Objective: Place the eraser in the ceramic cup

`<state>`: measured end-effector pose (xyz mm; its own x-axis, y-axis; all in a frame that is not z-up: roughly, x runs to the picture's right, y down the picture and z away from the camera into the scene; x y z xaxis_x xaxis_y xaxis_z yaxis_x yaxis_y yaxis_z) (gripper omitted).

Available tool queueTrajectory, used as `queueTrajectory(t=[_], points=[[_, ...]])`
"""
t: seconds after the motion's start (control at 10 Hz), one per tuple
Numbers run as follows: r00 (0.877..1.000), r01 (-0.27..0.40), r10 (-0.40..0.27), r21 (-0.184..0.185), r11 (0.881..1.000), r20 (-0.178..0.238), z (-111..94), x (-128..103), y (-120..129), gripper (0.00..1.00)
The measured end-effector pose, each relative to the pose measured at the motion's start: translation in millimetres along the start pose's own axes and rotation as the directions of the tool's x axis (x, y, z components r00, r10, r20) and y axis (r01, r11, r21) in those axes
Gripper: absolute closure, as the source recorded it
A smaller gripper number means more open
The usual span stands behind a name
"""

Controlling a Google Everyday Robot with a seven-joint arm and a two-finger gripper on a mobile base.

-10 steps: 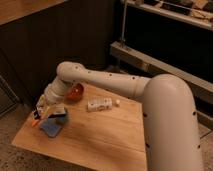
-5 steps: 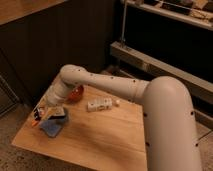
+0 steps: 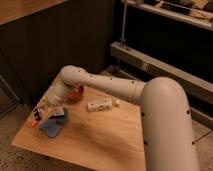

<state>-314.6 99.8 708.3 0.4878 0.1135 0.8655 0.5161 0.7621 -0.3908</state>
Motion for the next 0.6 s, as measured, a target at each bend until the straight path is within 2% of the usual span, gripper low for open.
queueTrajectory(t=[0.3,0.6], points=[[1.0,-0.007,0.007,0.009,1.0,0.019,0,1,-5,0.7],[0.997,-0.052,0.049,0.039,0.998,0.063,-11,3,-9,0.7]])
